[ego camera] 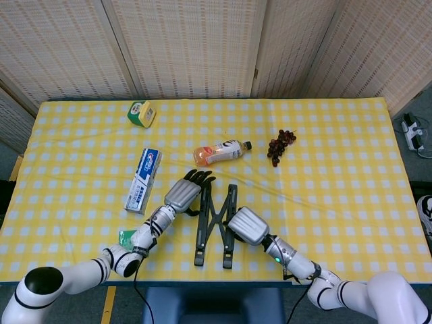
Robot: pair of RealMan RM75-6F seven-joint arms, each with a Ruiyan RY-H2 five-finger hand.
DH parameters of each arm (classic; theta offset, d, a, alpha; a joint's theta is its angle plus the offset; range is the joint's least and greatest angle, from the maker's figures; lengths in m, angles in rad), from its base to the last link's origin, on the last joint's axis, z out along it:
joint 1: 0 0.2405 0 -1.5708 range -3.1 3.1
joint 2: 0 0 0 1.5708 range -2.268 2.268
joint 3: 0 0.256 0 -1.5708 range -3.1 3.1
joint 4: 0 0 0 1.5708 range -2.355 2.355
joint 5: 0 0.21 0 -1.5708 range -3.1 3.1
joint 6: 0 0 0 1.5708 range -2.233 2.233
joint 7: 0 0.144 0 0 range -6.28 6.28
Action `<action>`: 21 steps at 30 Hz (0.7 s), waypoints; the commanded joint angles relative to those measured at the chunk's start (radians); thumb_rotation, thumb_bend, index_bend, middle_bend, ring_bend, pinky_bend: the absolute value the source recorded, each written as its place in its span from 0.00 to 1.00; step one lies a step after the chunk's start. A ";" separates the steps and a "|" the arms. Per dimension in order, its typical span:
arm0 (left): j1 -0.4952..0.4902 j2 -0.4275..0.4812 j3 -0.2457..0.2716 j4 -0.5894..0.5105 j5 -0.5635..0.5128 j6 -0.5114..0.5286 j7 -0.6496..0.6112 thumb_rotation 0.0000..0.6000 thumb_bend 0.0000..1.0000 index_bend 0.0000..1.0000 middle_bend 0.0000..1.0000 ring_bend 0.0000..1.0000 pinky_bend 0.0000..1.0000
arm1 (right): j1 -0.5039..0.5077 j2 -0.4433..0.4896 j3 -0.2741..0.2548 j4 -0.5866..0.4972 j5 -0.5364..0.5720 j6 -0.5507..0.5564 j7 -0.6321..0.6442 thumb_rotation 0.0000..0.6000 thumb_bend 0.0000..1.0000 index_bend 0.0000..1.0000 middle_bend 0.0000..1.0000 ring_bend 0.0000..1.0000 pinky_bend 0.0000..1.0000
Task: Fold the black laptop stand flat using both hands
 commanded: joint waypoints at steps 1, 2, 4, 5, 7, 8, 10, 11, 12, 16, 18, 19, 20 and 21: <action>-0.002 -0.001 -0.005 -0.015 -0.007 -0.001 0.001 1.00 0.20 0.01 0.00 0.00 0.00 | 0.006 -0.010 0.003 0.007 -0.002 0.003 0.002 1.00 0.26 0.68 0.79 0.82 0.73; -0.004 -0.001 -0.006 -0.023 -0.008 0.000 0.004 1.00 0.20 0.01 0.00 0.00 0.00 | 0.009 -0.015 0.004 0.010 -0.002 0.003 0.003 1.00 0.26 0.68 0.79 0.82 0.73; -0.007 0.000 -0.007 -0.031 -0.008 0.003 0.014 1.00 0.20 0.01 0.00 0.00 0.00 | 0.012 -0.021 0.003 0.016 -0.002 0.004 0.005 1.00 0.26 0.68 0.79 0.82 0.73; -0.007 0.000 -0.008 -0.034 -0.009 0.003 0.017 1.00 0.20 0.01 0.00 0.00 0.00 | 0.012 -0.024 0.003 0.019 -0.002 0.005 0.006 1.00 0.26 0.68 0.79 0.82 0.73; -0.009 -0.001 -0.011 -0.043 -0.017 0.000 0.018 1.00 0.20 0.01 0.00 0.00 0.00 | 0.013 -0.030 0.002 0.026 0.000 0.006 0.008 1.00 0.26 0.68 0.79 0.82 0.73; -0.010 -0.001 -0.013 -0.046 -0.020 -0.001 0.019 1.00 0.20 0.01 0.00 0.00 0.00 | 0.014 -0.033 0.003 0.029 0.001 0.006 0.010 1.00 0.26 0.68 0.79 0.82 0.73; -0.012 -0.002 -0.014 -0.050 -0.023 -0.001 0.029 1.00 0.20 0.01 0.00 0.00 0.00 | 0.015 -0.038 0.002 0.035 0.002 0.009 0.013 1.00 0.26 0.68 0.79 0.82 0.73; -0.012 -0.002 -0.014 -0.052 -0.026 -0.001 0.031 1.00 0.20 0.01 0.00 0.00 0.00 | 0.016 -0.041 0.002 0.037 0.002 0.010 0.014 1.00 0.26 0.68 0.79 0.82 0.73; -0.013 -0.002 -0.015 -0.055 -0.028 -0.002 0.032 1.00 0.20 0.01 0.00 0.00 0.00 | 0.017 -0.043 0.003 0.039 0.002 0.012 0.016 1.00 0.26 0.68 0.79 0.82 0.73; -0.014 -0.002 -0.014 -0.065 -0.033 0.000 0.045 1.00 0.20 0.01 0.00 0.00 0.00 | 0.021 -0.051 0.003 0.046 0.002 0.017 0.018 1.00 0.26 0.68 0.79 0.82 0.73; -0.014 -0.001 -0.015 -0.066 -0.037 0.001 0.053 1.00 0.20 0.00 0.00 0.00 0.00 | 0.022 -0.048 0.000 0.043 0.001 0.015 0.015 1.00 0.26 0.68 0.79 0.82 0.73; -0.013 0.002 -0.016 -0.066 -0.040 0.004 0.057 1.00 0.20 0.00 0.00 0.00 0.00 | 0.022 -0.041 -0.003 0.035 -0.001 0.016 0.012 1.00 0.26 0.68 0.79 0.82 0.73; -0.011 0.004 -0.018 -0.066 -0.042 0.008 0.061 1.00 0.20 0.00 0.00 0.00 0.00 | 0.022 -0.033 -0.005 0.027 -0.002 0.017 0.009 1.00 0.26 0.68 0.78 0.81 0.73; -0.009 0.008 -0.019 -0.067 -0.044 0.012 0.064 1.00 0.20 0.00 0.00 0.00 0.00 | 0.022 -0.023 -0.007 0.015 -0.003 0.017 0.004 1.00 0.26 0.67 0.76 0.81 0.73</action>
